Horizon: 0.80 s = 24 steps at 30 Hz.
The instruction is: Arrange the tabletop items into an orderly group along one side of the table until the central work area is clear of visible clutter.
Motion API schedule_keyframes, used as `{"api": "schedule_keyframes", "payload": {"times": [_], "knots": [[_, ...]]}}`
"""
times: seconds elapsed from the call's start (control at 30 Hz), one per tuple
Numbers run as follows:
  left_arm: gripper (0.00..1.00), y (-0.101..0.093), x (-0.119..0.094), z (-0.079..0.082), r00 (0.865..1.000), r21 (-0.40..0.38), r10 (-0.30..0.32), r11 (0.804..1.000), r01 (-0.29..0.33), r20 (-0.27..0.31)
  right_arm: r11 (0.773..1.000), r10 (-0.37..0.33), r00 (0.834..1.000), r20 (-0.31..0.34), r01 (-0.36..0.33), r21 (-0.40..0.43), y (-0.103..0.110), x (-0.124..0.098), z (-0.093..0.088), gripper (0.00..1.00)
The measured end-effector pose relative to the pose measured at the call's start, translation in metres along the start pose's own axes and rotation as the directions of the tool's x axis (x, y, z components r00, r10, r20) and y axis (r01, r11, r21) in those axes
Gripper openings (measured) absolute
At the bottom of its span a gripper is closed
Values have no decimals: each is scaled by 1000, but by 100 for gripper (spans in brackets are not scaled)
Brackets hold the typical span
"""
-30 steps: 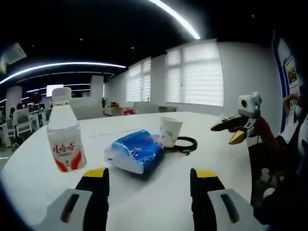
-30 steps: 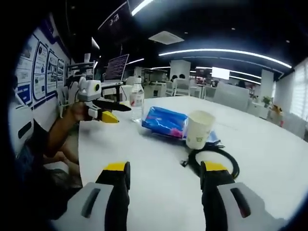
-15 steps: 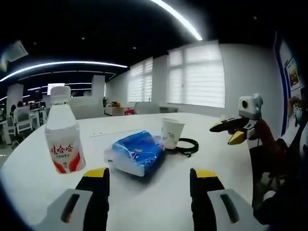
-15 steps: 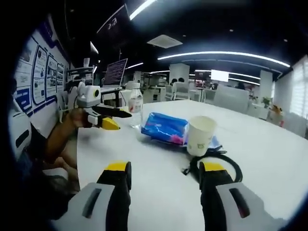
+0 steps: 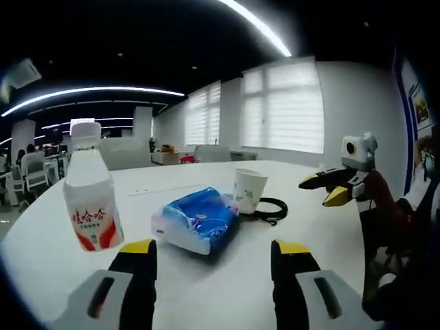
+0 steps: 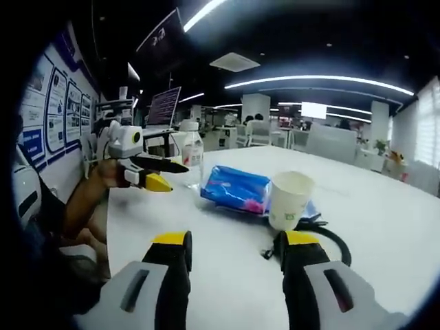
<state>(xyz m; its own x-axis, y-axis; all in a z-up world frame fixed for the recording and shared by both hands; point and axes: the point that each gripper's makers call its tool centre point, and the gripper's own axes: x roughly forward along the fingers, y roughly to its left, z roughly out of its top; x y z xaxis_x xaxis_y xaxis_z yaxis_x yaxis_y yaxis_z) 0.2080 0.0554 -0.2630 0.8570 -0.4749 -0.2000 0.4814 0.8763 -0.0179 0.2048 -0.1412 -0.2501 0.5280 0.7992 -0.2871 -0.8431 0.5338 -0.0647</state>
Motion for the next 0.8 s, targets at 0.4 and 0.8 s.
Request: {"api": "schedule_keyframes", "payload": {"times": [0.4, 0.8], "knots": [[63, -3, 1, 0, 1000, 7, -4, 1000, 4, -1, 1000, 5, 1000, 1, -5, -4, 2, 6, 3, 45], [63, -3, 4, 0, 1000, 9, 0, 1000, 0, -3, 1000, 4, 1000, 0, -4, -5, 0, 10, 4, 45]]}}
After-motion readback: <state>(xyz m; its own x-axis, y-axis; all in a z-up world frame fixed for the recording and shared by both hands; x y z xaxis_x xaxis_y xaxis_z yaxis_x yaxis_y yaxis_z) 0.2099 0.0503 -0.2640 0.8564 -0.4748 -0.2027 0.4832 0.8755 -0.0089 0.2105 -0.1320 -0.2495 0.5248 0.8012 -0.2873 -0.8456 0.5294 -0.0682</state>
